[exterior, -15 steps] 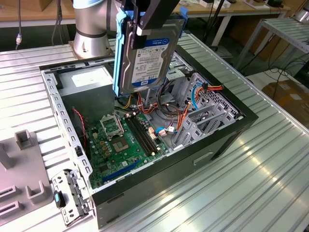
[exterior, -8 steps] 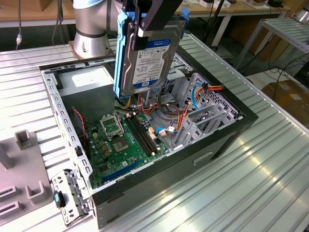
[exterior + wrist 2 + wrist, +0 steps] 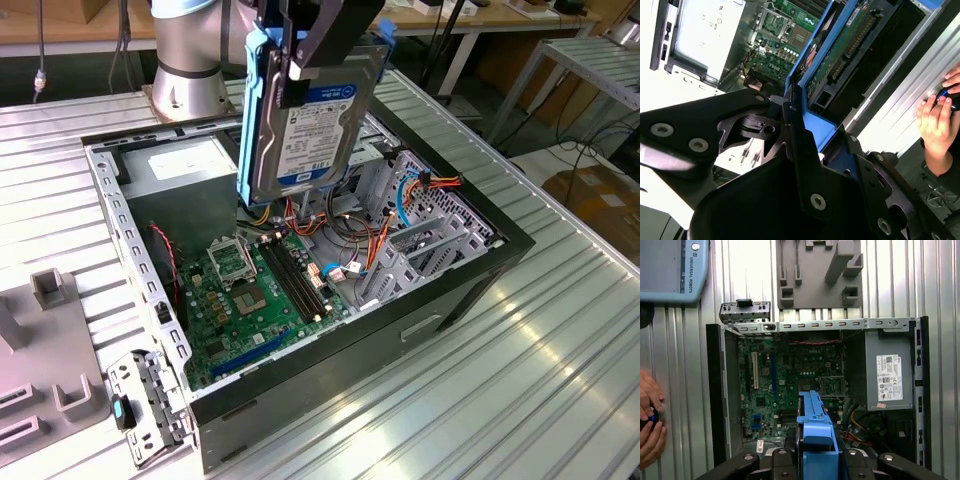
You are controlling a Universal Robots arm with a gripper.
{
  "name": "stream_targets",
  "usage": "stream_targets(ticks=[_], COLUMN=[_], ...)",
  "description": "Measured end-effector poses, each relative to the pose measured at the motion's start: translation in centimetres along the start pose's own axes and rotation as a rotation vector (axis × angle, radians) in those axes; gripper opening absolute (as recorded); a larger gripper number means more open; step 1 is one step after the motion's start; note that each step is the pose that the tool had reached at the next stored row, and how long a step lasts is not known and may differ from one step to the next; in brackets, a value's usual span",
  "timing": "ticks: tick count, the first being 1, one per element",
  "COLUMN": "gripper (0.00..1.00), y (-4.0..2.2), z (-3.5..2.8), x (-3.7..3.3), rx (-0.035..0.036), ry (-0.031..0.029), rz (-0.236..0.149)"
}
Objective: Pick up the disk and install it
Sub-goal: 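Insert the disk into the insertion slot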
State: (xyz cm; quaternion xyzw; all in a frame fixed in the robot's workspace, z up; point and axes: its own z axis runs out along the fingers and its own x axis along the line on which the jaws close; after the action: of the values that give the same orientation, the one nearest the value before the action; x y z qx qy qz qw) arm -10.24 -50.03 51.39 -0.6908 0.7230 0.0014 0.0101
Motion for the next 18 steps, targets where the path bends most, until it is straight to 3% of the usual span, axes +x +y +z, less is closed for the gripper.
stream_targets(ticks=[8,18], gripper=[0.37,0.37], y=[-0.05,-0.07], z=[-0.01,-0.01], x=[1.29,1.54], rx=[0.0,0.0001], ry=[0.0,-0.0001], rz=[0.0,0.0])
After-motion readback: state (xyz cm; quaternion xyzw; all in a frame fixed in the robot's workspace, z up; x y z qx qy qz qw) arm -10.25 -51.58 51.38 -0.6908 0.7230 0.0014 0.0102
